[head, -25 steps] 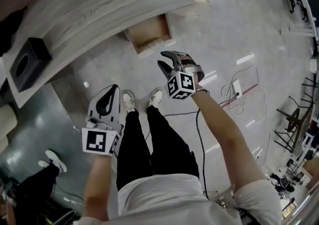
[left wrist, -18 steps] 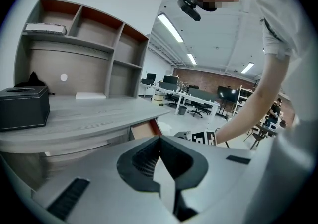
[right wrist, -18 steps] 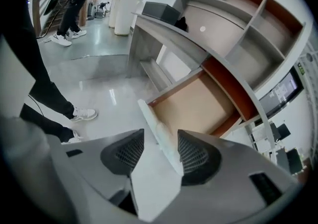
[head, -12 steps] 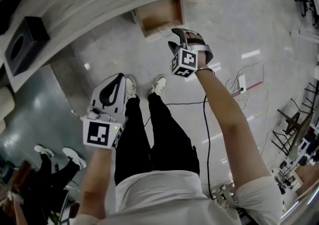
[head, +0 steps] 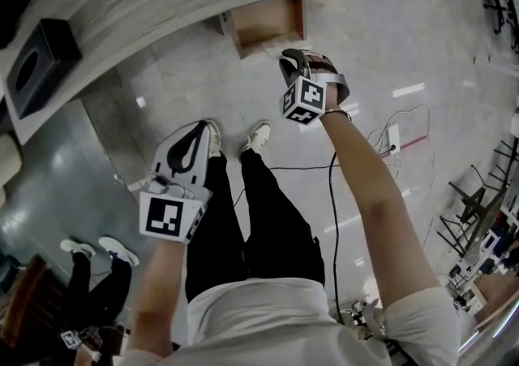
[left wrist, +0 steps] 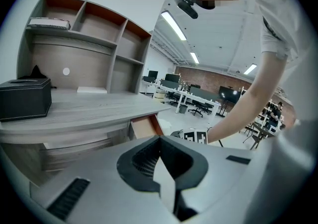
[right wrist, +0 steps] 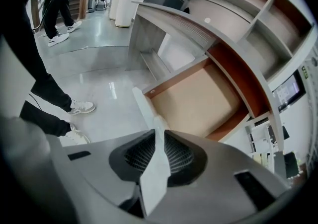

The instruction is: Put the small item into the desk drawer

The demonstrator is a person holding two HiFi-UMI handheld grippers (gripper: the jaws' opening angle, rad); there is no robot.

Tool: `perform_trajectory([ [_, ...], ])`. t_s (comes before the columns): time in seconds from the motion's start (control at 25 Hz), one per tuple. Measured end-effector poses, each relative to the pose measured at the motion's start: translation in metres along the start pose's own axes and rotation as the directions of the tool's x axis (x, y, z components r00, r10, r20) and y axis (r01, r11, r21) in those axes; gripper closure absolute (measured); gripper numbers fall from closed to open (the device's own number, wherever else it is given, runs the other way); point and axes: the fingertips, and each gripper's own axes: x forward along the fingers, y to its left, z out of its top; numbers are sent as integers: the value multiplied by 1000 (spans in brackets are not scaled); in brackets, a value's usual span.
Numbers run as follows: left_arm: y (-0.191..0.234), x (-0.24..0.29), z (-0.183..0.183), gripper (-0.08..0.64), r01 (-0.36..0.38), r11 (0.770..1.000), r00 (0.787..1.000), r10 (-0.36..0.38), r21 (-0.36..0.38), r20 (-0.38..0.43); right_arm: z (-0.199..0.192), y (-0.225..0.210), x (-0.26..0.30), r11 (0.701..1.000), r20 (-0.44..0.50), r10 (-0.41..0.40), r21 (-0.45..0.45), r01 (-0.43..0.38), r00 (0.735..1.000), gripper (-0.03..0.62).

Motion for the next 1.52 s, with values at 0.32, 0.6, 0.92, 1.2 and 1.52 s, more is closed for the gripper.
perform_trajectory([
  [0.32, -1, -2, 4, 541, -3, 1000, 1000, 3, -18, 20, 1, 1, -13, 996, 14, -16, 84, 15, 1000, 557],
  [0.6, -14, -2, 28, 541, 13, 1000, 998, -12, -19, 65, 11, 8, -42, 996, 17, 31, 85, -32, 999, 562],
  [0.92, -21, -28, 64, 541, 17, 1000, 994, -19, 15, 108, 33, -17, -88, 987, 41, 31, 158, -37, 999, 568],
  [1.2, -20, -58, 94, 541, 3, 998, 990, -11, 57, 138, 51, -31, -130, 966, 78, -2, 257, -18, 997, 568],
  [1.52, -21, -87, 122, 541, -6, 995, 984, -13, 103, 178, 84, -43, -175, 948, 153, -46, 318, -5, 987, 568],
])
